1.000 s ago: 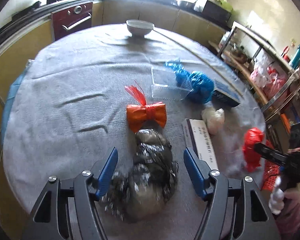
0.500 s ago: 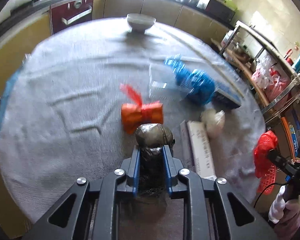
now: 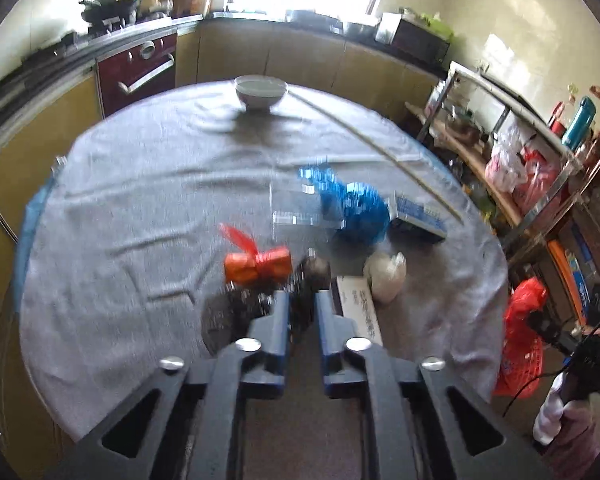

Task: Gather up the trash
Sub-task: 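Lift the black bag with the left tool and turn toward the basket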

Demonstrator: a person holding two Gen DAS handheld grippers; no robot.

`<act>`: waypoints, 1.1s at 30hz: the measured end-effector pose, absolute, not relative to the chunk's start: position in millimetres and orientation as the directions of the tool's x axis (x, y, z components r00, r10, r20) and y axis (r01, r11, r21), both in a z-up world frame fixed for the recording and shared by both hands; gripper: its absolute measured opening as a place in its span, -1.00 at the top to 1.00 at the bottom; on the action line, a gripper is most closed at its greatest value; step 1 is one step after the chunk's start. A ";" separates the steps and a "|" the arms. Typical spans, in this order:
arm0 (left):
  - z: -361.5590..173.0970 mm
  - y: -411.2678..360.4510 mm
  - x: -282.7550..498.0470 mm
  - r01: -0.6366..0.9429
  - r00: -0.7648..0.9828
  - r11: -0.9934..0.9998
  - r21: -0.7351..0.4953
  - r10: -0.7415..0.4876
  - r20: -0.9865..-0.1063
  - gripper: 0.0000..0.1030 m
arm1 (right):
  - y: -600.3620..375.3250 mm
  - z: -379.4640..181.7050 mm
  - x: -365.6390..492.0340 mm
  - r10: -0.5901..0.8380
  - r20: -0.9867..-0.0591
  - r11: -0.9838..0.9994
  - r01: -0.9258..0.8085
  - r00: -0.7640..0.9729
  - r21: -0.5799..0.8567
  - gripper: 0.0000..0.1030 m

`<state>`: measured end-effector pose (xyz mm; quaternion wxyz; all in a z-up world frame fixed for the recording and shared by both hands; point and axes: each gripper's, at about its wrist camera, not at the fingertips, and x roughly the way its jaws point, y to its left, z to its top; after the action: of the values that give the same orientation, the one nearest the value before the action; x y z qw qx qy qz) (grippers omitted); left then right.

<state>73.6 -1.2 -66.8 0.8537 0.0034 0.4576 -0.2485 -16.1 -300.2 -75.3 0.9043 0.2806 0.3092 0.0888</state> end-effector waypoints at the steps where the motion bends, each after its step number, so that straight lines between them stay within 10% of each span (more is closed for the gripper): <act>1: -71.6 -3.0 72.2 0.429 0.454 0.879 -0.208 -0.409 -0.792 0.17 | -304.2 -76.7 -19.1 0.329 -0.511 0.825 0.021 0.794 0.565 -0.14; 12: -135.0 -32.0 100.3 0.442 0.414 0.893 -0.082 -0.284 -0.865 -0.05 | -324.1 -85.0 -26.8 0.313 -0.516 0.808 0.063 0.797 0.586 -0.14; 17: -141.6 -22.2 102.2 0.401 0.408 0.906 -0.136 -0.310 -0.859 0.23 | -328.2 -85.0 -28.1 0.300 -0.517 0.807 0.075 0.802 0.585 -0.14; 33: -50.1 -62.7 30.6 0.532 0.533 0.836 -0.136 -0.455 -0.714 0.36 | -361.2 -71.3 -63.7 0.211 -0.486 0.806 0.131 0.848 0.577 -0.14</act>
<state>30.6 -62.7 -50.1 0.8740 0.0489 0.3925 -0.2822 -63.7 -361.2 -71.3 0.9096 0.3107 0.2749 0.0219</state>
